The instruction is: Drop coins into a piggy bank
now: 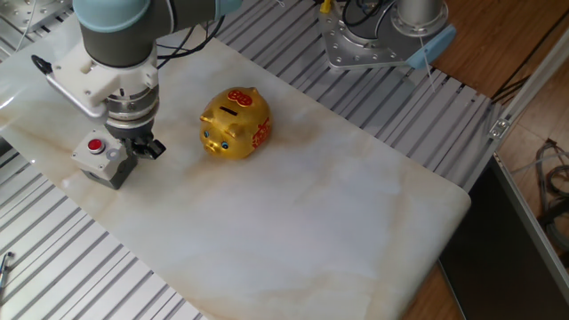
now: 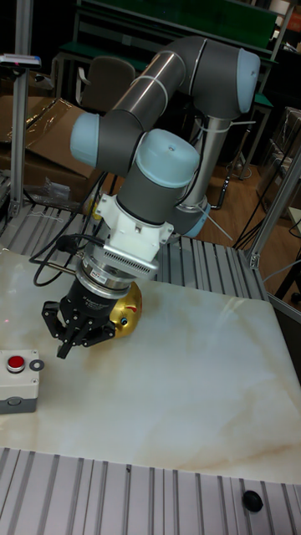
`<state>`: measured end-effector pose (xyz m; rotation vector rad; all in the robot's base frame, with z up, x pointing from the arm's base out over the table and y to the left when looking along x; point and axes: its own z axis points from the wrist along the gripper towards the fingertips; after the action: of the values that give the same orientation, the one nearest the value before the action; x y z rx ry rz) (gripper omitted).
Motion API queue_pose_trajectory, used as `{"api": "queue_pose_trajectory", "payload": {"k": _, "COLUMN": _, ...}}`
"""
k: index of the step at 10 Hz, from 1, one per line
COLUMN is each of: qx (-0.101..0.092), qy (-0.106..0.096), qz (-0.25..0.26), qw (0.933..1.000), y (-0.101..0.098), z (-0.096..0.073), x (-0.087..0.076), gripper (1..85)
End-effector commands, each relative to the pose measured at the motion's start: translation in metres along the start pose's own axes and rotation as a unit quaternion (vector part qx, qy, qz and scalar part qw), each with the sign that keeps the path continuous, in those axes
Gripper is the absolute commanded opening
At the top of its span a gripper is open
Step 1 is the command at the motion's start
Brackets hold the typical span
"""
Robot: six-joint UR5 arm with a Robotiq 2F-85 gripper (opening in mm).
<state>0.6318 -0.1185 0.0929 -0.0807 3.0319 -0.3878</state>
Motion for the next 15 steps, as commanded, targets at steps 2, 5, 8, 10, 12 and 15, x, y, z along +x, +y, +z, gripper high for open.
{"api": "queue_pose_trajectory", "payload": {"k": 2, "qx": -0.003, "qy": -0.005, "qz": -0.011, "qw": 0.9999, "y": 0.004, "z": 0.000, "x": -0.004, "gripper": 1.0}}
{"api": "queue_pose_trajectory", "payload": {"k": 5, "qx": -0.012, "qy": -0.026, "qz": -0.047, "qw": 0.9985, "y": 0.009, "z": 0.001, "x": -0.017, "gripper": 1.0}}
{"api": "queue_pose_trajectory", "payload": {"k": 8, "qx": -0.001, "qy": -0.023, "qz": -0.091, "qw": 0.9956, "y": 0.004, "z": 0.001, "x": -0.015, "gripper": 1.0}}
{"api": "queue_pose_trajectory", "payload": {"k": 10, "qx": 0.005, "qy": -0.009, "qz": -0.068, "qw": 0.9976, "y": 0.002, "z": 0.003, "x": -0.009, "gripper": 1.0}}
{"api": "queue_pose_trajectory", "payload": {"k": 12, "qx": 0.017, "qy": 0.002, "qz": -0.060, "qw": 0.9980, "y": -0.004, "z": 0.005, "x": -0.005, "gripper": 4.3}}
{"api": "queue_pose_trajectory", "payload": {"k": 15, "qx": 0.032, "qy": -0.001, "qz": -0.073, "qw": 0.9969, "y": -0.010, "z": 0.007, "x": -0.009, "gripper": 14.0}}
